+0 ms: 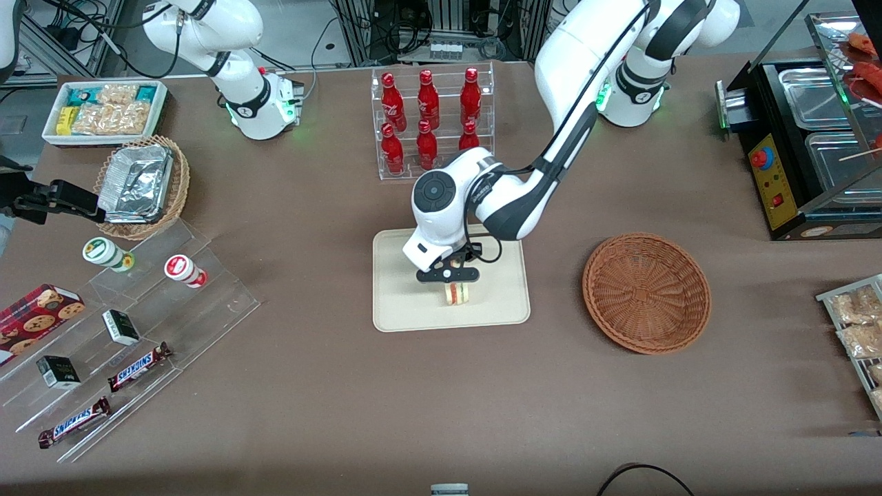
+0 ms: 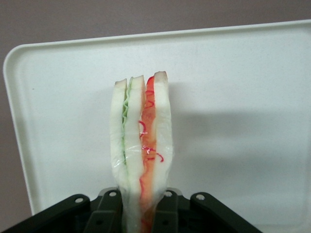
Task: Place sandwich from basket to tray
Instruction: 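Carry the held sandwich over the cream tray with the left gripper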
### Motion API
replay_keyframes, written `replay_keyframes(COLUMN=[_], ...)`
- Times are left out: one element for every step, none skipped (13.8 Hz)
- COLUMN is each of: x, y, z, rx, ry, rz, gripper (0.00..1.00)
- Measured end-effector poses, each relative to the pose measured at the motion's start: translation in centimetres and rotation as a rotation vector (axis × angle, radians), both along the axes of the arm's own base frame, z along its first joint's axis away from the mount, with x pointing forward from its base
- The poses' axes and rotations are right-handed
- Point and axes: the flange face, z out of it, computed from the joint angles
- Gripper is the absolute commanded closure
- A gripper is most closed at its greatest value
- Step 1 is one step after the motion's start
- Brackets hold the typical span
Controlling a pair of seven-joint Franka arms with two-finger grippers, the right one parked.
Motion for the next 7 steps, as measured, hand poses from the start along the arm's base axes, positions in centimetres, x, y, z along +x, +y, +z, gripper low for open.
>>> replay_keyframes(x=[-0.1,-0.1,-0.2,-0.2,-0.3,-0.4,-0.5], y=[-0.1,-0.2,-0.2,-0.3,-0.5,-0.7,-0.8], z=[-0.6,-1.1,-1.5,-1.8,-2.1,-2.3,-2.5], rx=[0.0,0.001,0.002,-0.001,-0.007,-0.008,-0.008], ry=[-0.001,0.001,0.003,0.001,-0.002,-0.002,-0.001], rz=[-0.004,-0.005,-0.006,-0.008,-0.01,-0.013,-0.015], gripper=[1.0,1.0,1.0,0.95,0.6,0.17,0.0])
